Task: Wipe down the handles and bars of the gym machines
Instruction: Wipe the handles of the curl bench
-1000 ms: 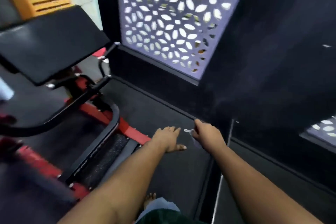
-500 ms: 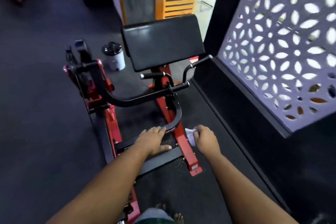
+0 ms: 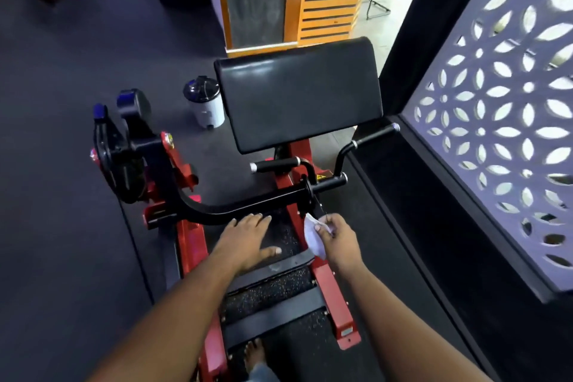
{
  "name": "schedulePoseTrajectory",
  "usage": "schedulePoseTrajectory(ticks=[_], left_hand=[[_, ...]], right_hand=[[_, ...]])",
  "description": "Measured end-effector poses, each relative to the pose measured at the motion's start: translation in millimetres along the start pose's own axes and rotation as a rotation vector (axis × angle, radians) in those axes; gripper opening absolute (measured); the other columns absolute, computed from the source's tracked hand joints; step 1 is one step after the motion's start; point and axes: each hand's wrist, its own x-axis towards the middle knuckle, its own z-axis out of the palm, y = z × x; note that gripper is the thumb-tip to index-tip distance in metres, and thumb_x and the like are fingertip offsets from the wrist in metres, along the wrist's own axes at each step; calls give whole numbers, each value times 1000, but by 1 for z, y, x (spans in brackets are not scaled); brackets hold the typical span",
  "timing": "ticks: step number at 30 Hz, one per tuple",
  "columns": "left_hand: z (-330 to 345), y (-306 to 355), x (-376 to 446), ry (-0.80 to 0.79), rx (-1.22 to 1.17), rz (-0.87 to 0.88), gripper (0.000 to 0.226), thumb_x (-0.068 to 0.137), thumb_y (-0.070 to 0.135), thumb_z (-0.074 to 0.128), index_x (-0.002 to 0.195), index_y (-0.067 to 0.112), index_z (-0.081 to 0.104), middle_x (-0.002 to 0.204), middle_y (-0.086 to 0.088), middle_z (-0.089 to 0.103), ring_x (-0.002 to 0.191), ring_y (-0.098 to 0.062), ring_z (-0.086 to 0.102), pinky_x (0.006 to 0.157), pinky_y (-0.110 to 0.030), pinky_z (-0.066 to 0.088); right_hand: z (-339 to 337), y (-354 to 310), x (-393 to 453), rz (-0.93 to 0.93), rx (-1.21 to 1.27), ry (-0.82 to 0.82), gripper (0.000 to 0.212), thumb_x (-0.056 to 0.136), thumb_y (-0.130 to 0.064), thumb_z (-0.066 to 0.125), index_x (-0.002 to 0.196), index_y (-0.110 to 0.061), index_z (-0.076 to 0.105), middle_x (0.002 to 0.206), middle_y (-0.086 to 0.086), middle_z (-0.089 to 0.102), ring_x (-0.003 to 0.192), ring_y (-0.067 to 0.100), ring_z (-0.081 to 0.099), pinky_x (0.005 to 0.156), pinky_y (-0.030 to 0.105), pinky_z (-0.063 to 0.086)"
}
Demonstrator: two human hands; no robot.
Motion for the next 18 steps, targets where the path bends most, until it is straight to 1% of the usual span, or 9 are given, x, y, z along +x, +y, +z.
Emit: schedulePoseTrajectory(ticks=[3,4,5,7,9,11,13,15,18], left_hand=[[-18,-7,38,14,32,61,92,96,75,40,165,22,11,171,-3,16,158,-22,14,127,-49,16],[-25,-8,52,11,41,78,91,96,75,41,165,22,11,171,-3,15,158,-21,12,127,-50,15],[-33,-8,67,9,48,96,91,96,74,41,165,22,11,172,-2,14,158,-21,11,127,-50,14],[-47,-5,99,16,53,133,91,96,73,42,165,23,11,172,-2,13,158,-21,10,128,-49,12],[-61,0,139,33,54,175,90,96,72,43,165,23,11,172,-2,12,159,-21,9,128,-49,11],[-69,7,183,45,64,217,90,97,71,45,165,23,11,172,-3,13,158,-21,9,128,-50,11],[-71,9,219,50,96,232,90,97,69,46,165,22,12,172,-4,14,158,-22,11,127,-51,13],[-67,3,255,45,134,228,89,97,68,47,165,22,12,172,-4,14,158,-22,11,127,-51,14],[-57,-16,290,8,204,237,85,100,64,44,165,23,8,172,-3,10,159,-21,9,127,-50,15]], right_hand=[[1,-2,44,-6,6,24,24,97,-20,64,119,-27,67,108,-7,73,102,11,68,93,37,55],[0,-5,59,-9,-18,32,27,98,-19,62,124,-25,67,112,-7,73,105,11,67,95,37,55],[-3,-7,74,-20,-35,43,27,99,-19,60,125,-23,68,112,-7,73,105,9,68,93,37,55],[-13,-14,103,-42,-53,96,25,101,-20,58,121,-23,71,105,-9,74,96,5,68,86,33,57],[-29,-16,139,-65,-71,187,22,101,-22,58,118,-23,72,96,-10,74,88,4,68,79,32,56],[-44,-10,184,-82,-103,273,22,101,-24,58,117,-23,72,92,-7,74,85,8,69,78,36,56],[-54,-3,226,-85,-143,329,22,99,-23,58,116,-25,72,93,-4,75,87,16,70,80,40,57],[-63,0,271,-132,-242,375,24,99,-19,58,117,-23,71,99,1,77,93,24,71,82,39,56],[-79,-1,325,-242,-438,473,31,97,-10,57,123,-21,69,121,1,73,111,23,66,88,33,50]])
